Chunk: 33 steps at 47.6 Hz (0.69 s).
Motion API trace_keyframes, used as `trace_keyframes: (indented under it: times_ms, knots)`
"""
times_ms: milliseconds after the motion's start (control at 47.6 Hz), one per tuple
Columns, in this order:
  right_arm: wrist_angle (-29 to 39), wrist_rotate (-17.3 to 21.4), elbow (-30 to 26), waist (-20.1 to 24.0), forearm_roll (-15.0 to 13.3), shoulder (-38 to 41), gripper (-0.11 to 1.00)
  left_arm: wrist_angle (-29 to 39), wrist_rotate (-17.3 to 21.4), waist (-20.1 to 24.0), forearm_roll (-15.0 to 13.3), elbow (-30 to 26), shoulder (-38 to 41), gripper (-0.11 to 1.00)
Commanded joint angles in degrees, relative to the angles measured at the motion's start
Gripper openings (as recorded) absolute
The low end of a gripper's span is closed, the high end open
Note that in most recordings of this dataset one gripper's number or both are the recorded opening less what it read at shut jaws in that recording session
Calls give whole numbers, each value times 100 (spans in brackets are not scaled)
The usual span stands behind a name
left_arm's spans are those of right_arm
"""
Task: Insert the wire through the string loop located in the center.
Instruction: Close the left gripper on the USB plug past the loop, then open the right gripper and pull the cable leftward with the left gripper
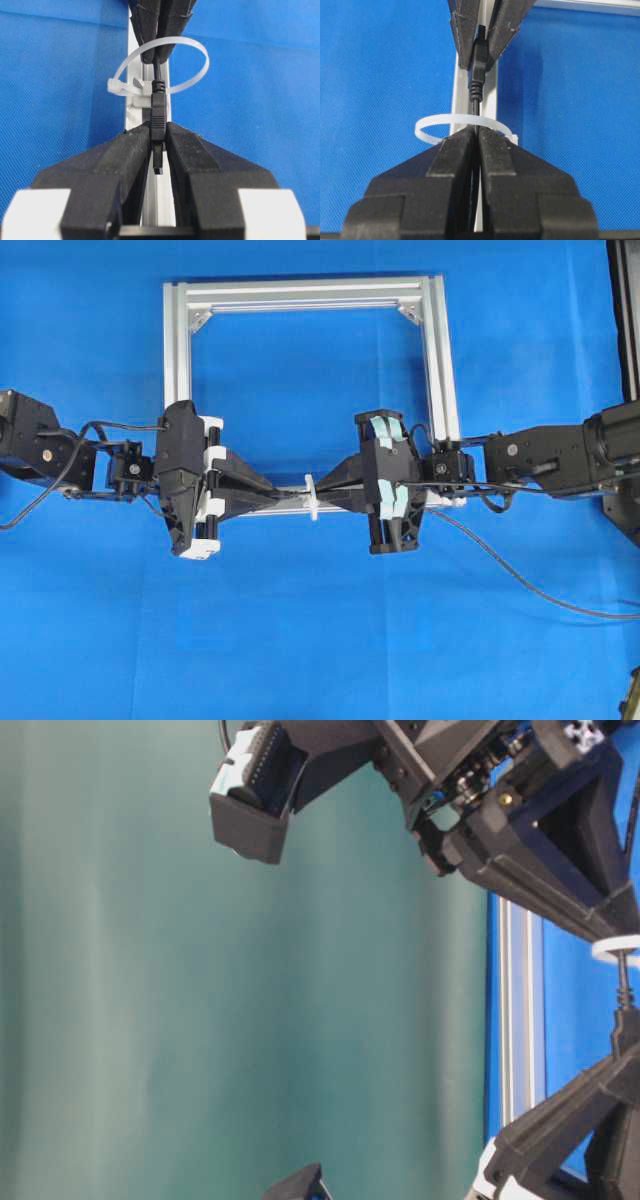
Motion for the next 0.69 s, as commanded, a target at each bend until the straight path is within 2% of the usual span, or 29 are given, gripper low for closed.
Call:
trace_keyframes:
  times_ms: [0, 63, 126, 189, 357, 441, 672]
  knots:
    - [-18, 9, -62, 18, -9, -79, -2, -26, 9, 35, 9, -62, -79, 8]
    - [-18, 9, -62, 18, 0, -79, 2, -26, 9, 35, 9, -62, -79, 8]
    - [-9, 18, -62, 18, -9, -79, 12, -26, 9, 35, 9, -62, -79, 8]
    - [-18, 18, -62, 18, -9, -79, 26, -26, 18, 35, 9, -70, -88, 8]
    - [-18, 18, -62, 26, -9, -79, 76, -26, 18, 35, 9, -79, -88, 8]
    - [-9, 26, -62, 26, -9, -79, 94, -26, 18, 44, 9, -79, -88, 8]
    - [-9, 26, -53, 26, 0, -88, 95, -26, 18, 35, 9, -44, -123, 8]
